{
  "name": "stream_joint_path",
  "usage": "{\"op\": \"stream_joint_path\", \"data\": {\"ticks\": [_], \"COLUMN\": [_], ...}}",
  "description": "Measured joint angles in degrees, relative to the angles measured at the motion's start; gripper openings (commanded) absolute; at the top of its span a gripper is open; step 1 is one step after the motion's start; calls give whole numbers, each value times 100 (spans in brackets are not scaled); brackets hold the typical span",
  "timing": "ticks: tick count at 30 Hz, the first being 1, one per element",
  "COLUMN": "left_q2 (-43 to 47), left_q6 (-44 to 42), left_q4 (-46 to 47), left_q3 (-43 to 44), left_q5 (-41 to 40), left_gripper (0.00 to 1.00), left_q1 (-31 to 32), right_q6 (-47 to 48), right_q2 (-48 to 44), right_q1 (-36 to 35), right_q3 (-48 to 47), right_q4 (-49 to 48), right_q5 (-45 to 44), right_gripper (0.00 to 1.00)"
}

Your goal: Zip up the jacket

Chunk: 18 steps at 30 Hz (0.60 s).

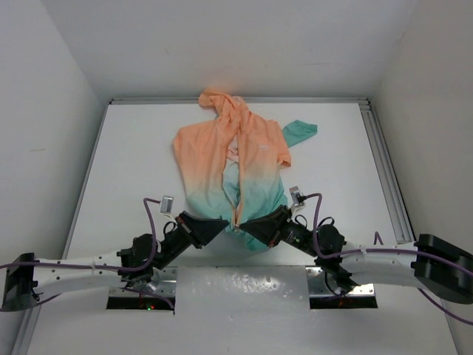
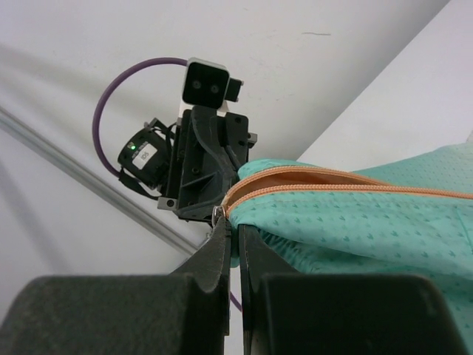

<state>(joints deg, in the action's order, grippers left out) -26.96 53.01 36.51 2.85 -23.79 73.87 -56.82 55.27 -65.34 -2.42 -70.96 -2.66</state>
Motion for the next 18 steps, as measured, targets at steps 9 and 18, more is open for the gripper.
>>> {"op": "stream_joint_path", "data": {"ticks": [9,18], "left_q2": [-48,-282], "left_q6": [-68,-249], "left_q4": [48,-133], "left_q3": [0,0], "left_q5": [-76,-444], "left_gripper": [0,0], "left_q1": [0,57], "right_q6": [42,175], "right_q2": [-98,-470], "right_q1": [-4,-96], "right_q3": [0,0], "right_q4": [345,1119], "right_q5": [-330,-763], "right_gripper": [0,0]}}
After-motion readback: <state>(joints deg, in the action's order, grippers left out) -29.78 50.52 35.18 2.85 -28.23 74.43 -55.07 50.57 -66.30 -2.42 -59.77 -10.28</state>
